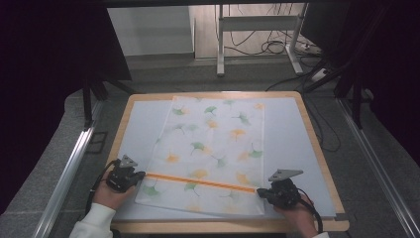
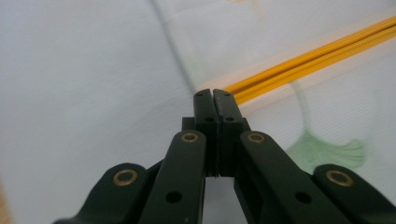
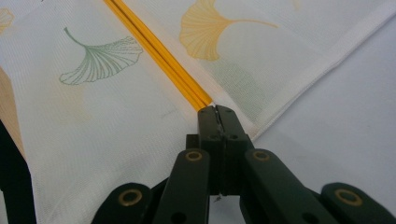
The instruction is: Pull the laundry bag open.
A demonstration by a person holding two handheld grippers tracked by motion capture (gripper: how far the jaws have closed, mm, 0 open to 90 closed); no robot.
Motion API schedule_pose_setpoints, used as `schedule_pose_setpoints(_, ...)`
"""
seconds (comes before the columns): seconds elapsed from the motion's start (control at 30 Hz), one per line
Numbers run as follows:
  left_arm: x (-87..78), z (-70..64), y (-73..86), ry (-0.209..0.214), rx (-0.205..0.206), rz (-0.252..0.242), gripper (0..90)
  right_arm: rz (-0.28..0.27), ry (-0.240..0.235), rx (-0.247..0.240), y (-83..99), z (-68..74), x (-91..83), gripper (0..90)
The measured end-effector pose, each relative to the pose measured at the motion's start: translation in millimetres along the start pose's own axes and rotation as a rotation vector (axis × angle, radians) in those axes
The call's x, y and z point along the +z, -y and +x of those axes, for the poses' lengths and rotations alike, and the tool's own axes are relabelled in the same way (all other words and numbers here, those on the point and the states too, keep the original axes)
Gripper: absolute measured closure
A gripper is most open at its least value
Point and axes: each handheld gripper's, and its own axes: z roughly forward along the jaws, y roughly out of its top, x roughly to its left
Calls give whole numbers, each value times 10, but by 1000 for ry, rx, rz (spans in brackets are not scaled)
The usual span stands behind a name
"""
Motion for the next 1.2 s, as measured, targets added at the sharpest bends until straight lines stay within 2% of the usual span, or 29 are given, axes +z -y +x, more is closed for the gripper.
schedule_pose_setpoints(0.07, -2, 18, 8, 17, -13, -3, 900, 1, 1, 0, -1, 1, 0, 893)
schedule_pose_setpoints(0.37, 0, -1, 3, 10, -7, -9, 900, 3, 2, 0, -4, 6, -2, 892)
schedule_pose_setpoints(0.53, -1, -3, 2, 10, -2, -15, 900, 6, 3, -24, -11, 8, -2, 892)
schedule_pose_setpoints(0.67, -12, 0, 6, 17, -3, -30, 900, 4, 4, -40, -12, 11, -4, 890)
schedule_pose_setpoints(0.73, -23, -1, 17, 31, -6, -59, 891, 3, 0, -42, -11, 7, -9, 889)
schedule_pose_setpoints(0.83, -58, 0, 16, 63, -2, -96, 812, -10, -13, -37, -6, 1, -33, 883)
schedule_pose_setpoints(0.9, -88, -24, 1, 55, 6, -123, 744, -38, -20, -40, -11, -5, -57, 808)
schedule_pose_setpoints(1.03, -137, -67, -30, 37, 11, -185, 632, -94, -21, -47, -38, 14, -96, 764)
schedule_pose_setpoints(1.13, -160, -87, -45, 27, 11, -220, 565, -114, -15, -48, -60, 16, -92, 706)
schedule_pose_setpoints(1.2, -164, -99, -52, 21, 8, -239, 531, -126, -9, -37, -79, 7, -89, 633)
